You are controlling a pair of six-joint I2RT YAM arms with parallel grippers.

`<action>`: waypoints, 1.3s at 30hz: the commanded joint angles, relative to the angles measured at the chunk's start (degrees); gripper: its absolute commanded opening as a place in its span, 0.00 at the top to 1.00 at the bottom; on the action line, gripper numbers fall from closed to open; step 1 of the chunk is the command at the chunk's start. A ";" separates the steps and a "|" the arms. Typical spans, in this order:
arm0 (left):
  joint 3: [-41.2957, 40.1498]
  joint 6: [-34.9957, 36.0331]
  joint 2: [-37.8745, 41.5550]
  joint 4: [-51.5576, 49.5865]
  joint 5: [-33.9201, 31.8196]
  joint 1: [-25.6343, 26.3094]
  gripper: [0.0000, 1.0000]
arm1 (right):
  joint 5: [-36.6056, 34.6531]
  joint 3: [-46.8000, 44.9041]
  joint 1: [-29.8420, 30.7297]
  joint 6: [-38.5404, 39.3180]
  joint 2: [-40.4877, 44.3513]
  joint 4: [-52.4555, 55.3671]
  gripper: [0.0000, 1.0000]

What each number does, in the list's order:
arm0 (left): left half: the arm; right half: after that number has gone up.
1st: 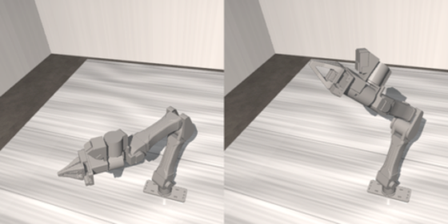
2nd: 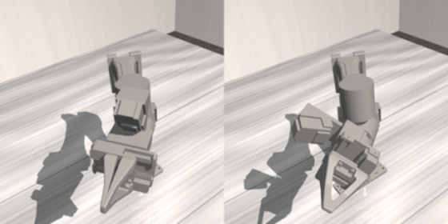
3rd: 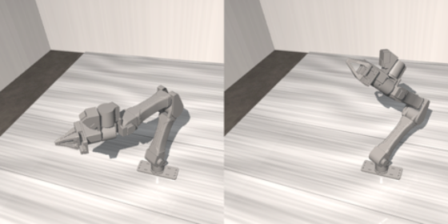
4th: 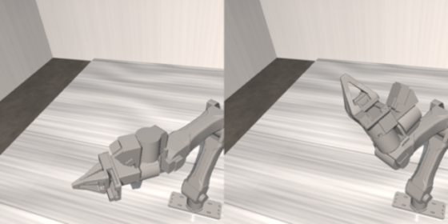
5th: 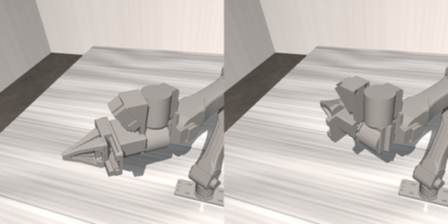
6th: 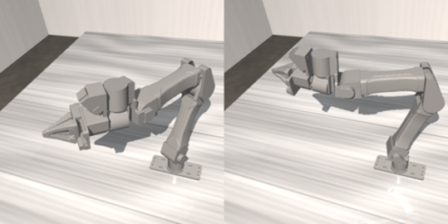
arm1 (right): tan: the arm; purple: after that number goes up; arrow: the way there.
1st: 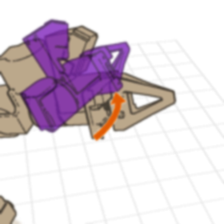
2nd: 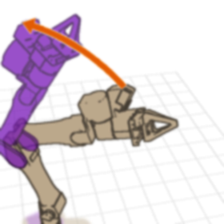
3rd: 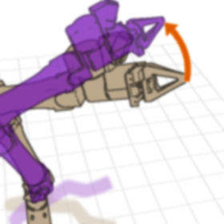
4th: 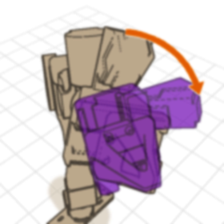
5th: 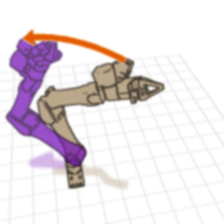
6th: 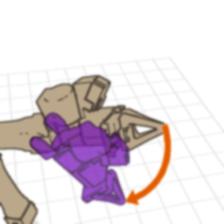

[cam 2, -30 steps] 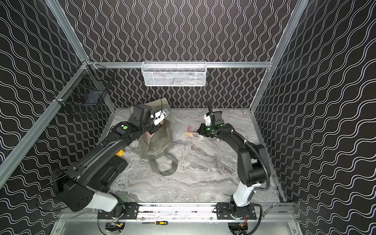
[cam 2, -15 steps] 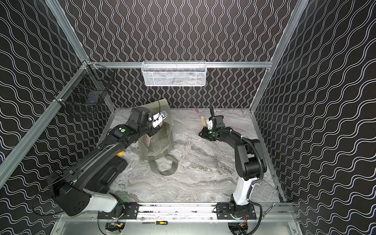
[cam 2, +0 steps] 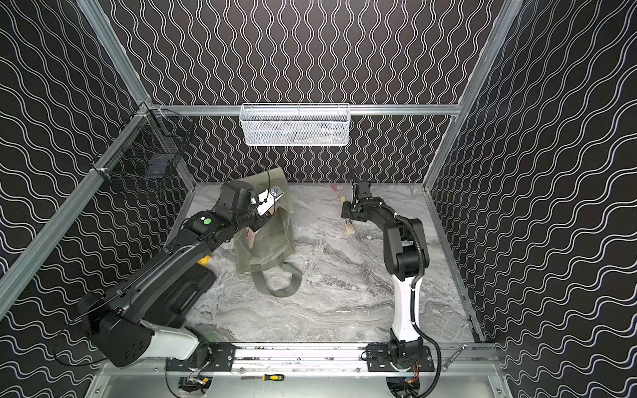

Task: Take out the folding fans from the tote bags
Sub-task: Move the folding fan to the center of the board.

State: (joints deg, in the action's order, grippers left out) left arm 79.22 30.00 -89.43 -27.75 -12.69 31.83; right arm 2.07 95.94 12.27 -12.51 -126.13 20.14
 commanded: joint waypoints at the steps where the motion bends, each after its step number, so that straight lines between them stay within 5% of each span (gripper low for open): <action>1: 0.23 -0.92 0.31 2.47 0.23 -0.05 1.00 | -1.11 3.25 0.03 1.62 -2.59 5.28 0.40; 10: 0.65 -1.24 -0.17 1.88 0.64 -0.18 1.00 | 0.47 5.62 0.30 2.05 -6.55 7.46 0.44; 26: 0.85 -1.87 -0.69 1.58 1.15 -0.62 1.00 | -4.80 15.23 4.95 -3.68 -14.24 10.39 0.71; 35: 1.52 -2.84 -1.09 1.05 1.26 -1.05 1.00 | -5.73 25.23 6.75 -4.93 -20.43 11.64 0.73; 39: 2.24 -3.62 -1.45 0.30 1.50 -1.08 1.00 | -5.58 25.93 7.39 -5.14 -19.45 11.54 0.63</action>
State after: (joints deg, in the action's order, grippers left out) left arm 80.66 28.14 -90.43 -28.42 -11.77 30.89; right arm -4.08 121.91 19.16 -16.49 -145.51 24.27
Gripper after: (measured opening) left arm 0.057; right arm 0.341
